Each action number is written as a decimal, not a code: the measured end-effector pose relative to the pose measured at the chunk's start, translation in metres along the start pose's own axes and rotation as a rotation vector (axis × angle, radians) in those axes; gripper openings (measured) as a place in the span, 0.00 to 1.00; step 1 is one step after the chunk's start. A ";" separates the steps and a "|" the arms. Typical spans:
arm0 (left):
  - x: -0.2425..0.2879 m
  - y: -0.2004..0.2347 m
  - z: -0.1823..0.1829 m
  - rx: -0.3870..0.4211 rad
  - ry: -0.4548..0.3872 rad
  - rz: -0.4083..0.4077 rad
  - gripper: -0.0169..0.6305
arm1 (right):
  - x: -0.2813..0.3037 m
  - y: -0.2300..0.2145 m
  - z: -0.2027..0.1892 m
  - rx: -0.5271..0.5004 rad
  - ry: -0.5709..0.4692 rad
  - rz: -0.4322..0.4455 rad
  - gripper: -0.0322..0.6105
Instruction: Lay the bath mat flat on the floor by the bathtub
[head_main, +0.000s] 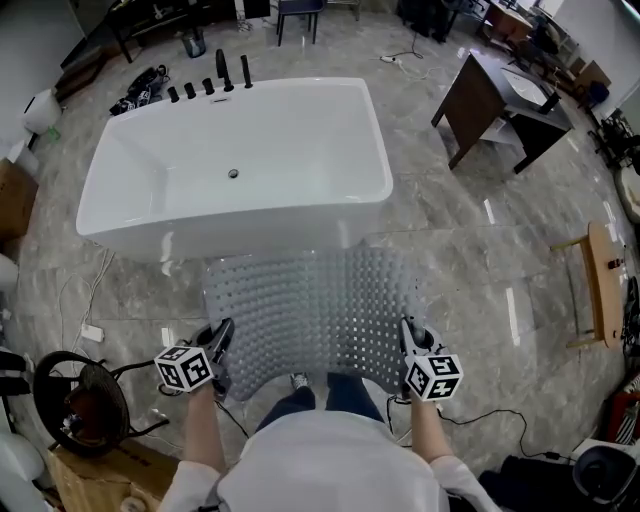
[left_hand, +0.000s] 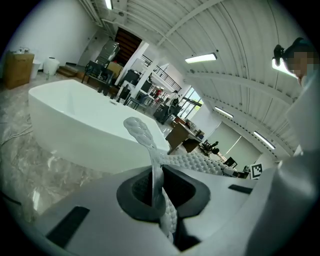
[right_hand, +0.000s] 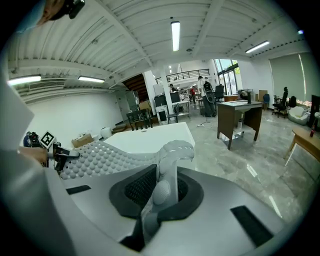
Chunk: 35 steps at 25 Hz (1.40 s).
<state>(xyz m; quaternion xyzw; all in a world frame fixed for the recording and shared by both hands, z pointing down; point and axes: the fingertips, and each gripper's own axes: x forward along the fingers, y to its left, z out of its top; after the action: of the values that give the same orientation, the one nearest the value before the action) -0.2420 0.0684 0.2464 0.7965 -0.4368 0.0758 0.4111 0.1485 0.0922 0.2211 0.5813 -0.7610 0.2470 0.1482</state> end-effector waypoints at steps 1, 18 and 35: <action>0.007 0.002 0.000 0.005 -0.001 0.007 0.09 | 0.006 -0.004 -0.001 -0.001 0.003 0.000 0.11; 0.105 0.059 -0.029 0.038 0.016 0.142 0.09 | 0.114 -0.062 -0.043 -0.008 0.064 -0.026 0.11; 0.179 0.123 -0.081 0.049 0.076 0.180 0.09 | 0.200 -0.102 -0.128 -0.025 0.133 -0.047 0.11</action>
<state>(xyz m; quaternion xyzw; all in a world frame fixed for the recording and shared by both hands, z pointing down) -0.2072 -0.0217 0.4574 0.7605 -0.4888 0.1532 0.3991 0.1818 -0.0206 0.4512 0.5795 -0.7384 0.2723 0.2116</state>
